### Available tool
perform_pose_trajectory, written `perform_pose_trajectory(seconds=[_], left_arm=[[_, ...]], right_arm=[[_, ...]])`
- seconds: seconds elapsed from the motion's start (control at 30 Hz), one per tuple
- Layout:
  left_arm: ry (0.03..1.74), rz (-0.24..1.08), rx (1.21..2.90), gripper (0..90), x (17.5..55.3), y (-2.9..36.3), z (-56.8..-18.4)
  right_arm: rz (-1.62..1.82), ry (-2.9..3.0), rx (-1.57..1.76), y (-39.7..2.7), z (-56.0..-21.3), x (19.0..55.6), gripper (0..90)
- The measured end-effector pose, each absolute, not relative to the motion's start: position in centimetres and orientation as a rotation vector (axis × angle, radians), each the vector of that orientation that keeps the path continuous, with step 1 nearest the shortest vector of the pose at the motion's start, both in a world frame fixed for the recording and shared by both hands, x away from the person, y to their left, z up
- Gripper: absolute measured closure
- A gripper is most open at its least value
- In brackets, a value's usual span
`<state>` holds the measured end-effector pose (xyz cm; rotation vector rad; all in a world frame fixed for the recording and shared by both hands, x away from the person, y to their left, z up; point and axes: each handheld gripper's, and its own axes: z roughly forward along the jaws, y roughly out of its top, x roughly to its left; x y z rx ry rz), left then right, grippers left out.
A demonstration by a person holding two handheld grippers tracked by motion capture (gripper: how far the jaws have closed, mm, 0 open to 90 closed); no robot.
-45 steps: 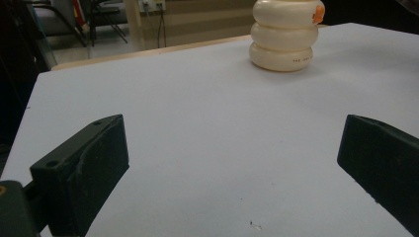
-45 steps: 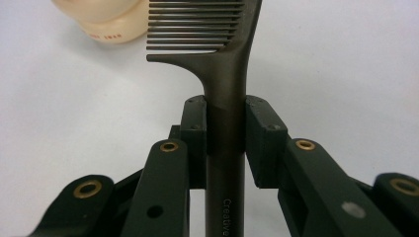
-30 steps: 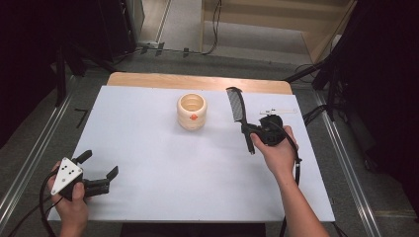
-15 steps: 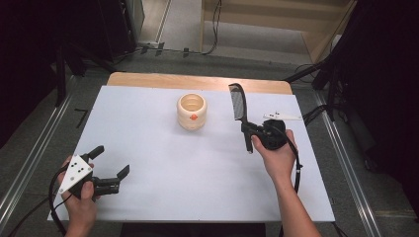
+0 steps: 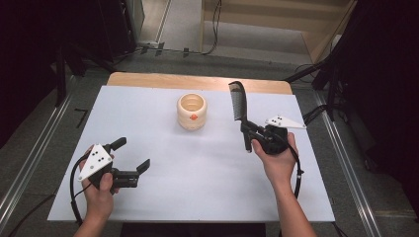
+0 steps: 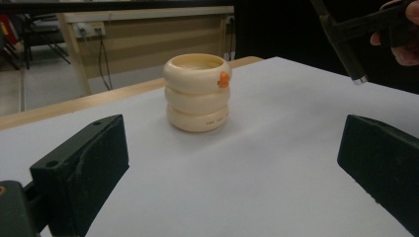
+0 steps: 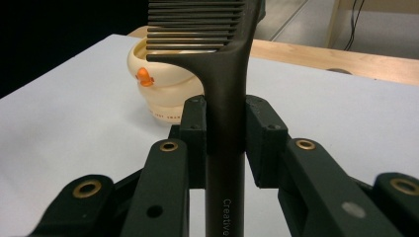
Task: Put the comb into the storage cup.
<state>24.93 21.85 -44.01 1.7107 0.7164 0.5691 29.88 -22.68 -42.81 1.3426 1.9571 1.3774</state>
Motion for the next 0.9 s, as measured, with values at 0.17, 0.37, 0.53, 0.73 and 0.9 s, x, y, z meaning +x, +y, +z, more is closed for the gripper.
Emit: perform_pose_trajectory(seconds=[0.17,0.37,0.53,0.73,0.9], left_arm=[[0.696,0.555,1.716,0.0,25.1,20.7,-43.7],[0.671,0.530,1.700,0.0,25.6,19.7,-42.9],[0.653,0.513,1.680,0.0,25.9,18.6,-42.1],[0.634,0.506,1.678,0.0,26.5,17.1,-41.7],[0.623,0.489,1.681,0.0,27.1,15.9,-41.5]], right_arm=[[1.390,1.946,1.299,-22.2,-43.0,29.4,70.2],[1.403,1.939,1.228,-21.8,-43.3,29.0,70.2],[1.405,1.945,1.209,-21.4,-43.7,28.7,70.2],[1.415,1.957,1.186,-21.0,-44.0,28.4,70.2],[1.422,1.967,1.177,-20.6,-44.2,28.2,70.2]])
